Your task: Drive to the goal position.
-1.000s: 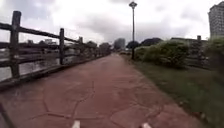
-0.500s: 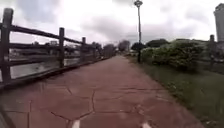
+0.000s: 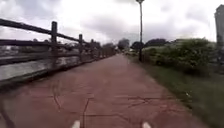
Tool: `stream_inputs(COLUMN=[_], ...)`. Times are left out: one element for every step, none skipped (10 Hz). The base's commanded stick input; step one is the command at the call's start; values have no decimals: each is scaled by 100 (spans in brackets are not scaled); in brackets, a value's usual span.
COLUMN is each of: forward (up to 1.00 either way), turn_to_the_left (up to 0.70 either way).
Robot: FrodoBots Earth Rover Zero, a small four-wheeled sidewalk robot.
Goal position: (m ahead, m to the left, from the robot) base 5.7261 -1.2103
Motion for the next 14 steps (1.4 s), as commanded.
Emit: stream_inputs(forward=[85, 85, 85, 85, 85, 85, 85, 85, 85, 85, 85, 85, 85, 85], turn_to_the_left=[-24, -24, -24, -24, -16, 7, 9, 10, 10, 10, 10, 10, 10, 10])
